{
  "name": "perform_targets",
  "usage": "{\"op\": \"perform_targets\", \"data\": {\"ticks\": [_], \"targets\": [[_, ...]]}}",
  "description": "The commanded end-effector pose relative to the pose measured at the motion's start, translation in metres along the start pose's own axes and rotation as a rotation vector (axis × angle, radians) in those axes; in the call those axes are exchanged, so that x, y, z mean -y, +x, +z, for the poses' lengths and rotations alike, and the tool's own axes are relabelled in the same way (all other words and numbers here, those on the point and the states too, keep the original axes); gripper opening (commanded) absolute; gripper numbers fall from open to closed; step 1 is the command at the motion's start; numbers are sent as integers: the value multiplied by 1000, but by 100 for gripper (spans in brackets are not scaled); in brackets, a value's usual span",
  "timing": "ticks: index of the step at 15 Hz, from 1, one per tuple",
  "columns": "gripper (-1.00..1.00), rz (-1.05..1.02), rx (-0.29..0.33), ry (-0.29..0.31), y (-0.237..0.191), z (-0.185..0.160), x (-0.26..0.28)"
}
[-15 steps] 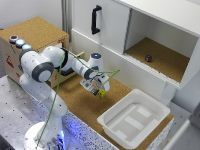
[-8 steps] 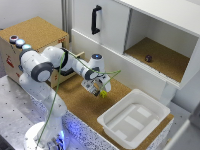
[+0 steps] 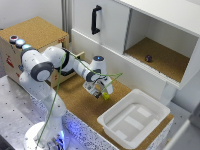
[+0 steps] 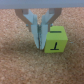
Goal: Push the yellow block to the right
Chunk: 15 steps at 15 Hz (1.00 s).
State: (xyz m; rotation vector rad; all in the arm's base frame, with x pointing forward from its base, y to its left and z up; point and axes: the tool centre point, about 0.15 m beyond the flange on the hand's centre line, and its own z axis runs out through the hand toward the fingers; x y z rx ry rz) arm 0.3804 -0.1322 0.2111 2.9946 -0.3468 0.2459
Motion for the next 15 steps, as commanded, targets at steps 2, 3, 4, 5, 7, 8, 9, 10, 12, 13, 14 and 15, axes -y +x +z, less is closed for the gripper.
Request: {"op": "perform_targets", "data": {"ticks": [2,3,4,5,7,8,9,10,12,13,14,15], "targets": [[-100,30,11,-87,18,14,-25],[-100,33,9,-92,18,13,-28],[-100,33,11,-96,18,13,-30],[-100,39,12,-98,18,12,-33],[-100,46,14,-101,19,11,-41],[-100,48,17,-96,18,12,-44],[-100,54,18,-91,17,14,-47],[-100,54,18,-87,16,15,-49],[-100,61,13,-76,16,18,-57],[-100,64,10,-63,16,19,-61],[-100,60,-1,-55,16,18,-63],[-100,56,-11,-38,16,15,-66]]}}
